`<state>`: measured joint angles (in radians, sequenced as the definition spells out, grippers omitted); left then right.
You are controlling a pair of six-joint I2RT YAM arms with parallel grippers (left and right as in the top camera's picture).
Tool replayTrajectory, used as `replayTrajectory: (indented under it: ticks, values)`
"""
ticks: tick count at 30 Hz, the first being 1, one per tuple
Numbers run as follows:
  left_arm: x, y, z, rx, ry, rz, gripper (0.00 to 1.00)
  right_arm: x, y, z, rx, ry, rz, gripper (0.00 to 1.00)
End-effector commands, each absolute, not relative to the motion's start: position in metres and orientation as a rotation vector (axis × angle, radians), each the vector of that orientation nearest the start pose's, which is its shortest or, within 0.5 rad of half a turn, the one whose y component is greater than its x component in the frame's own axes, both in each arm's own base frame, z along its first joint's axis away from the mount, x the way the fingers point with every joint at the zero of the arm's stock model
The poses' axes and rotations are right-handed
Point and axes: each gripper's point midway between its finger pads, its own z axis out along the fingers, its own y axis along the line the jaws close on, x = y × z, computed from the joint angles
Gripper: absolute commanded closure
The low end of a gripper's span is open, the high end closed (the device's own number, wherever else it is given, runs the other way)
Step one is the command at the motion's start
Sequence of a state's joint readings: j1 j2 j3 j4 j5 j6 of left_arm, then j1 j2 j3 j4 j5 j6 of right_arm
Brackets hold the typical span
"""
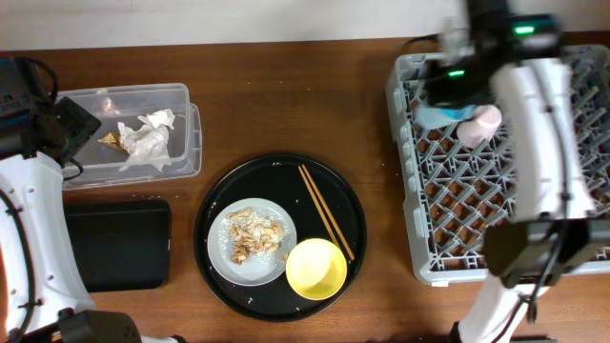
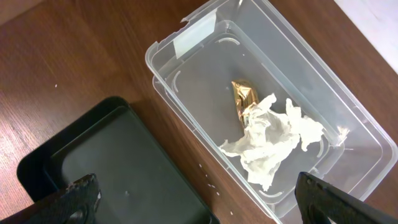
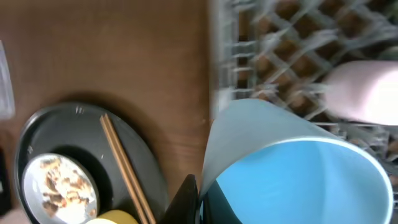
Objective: Sort waste into correct bins and load items into the dishwasher rack
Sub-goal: 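Carry the light-blue cup to the rack's upper right area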
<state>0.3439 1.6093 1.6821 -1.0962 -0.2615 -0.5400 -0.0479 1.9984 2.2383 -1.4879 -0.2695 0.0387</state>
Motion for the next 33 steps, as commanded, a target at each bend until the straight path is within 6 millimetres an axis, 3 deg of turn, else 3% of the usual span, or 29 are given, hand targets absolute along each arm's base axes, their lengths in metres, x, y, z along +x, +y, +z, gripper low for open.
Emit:
replayTrajectory:
  ticks: [1, 5, 9, 13, 16, 21, 26, 33]
  values:
    - [0.356, 0.178, 0.259, -1.188, 2.243, 0.268, 0.01, 0.439, -0.026, 0.271, 0.127, 2.601, 0.676, 0.96]
    - [0.356, 0.178, 0.259, -1.188, 2.243, 0.268, 0.01, 0.446, -0.105, 0.281, 0.282, 2.425, 0.737, 0.96]
    - [0.356, 0.178, 0.259, -1.188, 2.243, 0.268, 0.01, 0.451, -0.181, 0.267, 0.392, 2.352, 0.581, 0.96]
    - [0.356, 0.178, 0.259, -1.188, 2.243, 0.268, 0.01, 0.46, -0.216, 0.244, 0.44, 2.316, 0.594, 0.96]
    - [0.356, 0.178, 0.259, -1.188, 2.243, 0.268, 0.01, 0.473, -0.217, 0.229, 0.419, 2.283, 0.684, 0.96]
    - [0.356, 0.178, 0.259, -1.188, 2.243, 0.268, 0.01, 0.493, -0.194, 0.221, 0.312, 2.133, 1.018, 0.96]
    - [0.356, 0.178, 0.259, -1.188, 2.243, 0.268, 0.01, 0.497, -0.183, 0.201, 0.319, 2.046, 1.261, 0.96]
    - [0.356, 0.178, 0.259, -1.188, 2.243, 0.268, 0.01, 0.492, -0.195, 0.176, 0.443, 2.087, 1.285, 0.96]
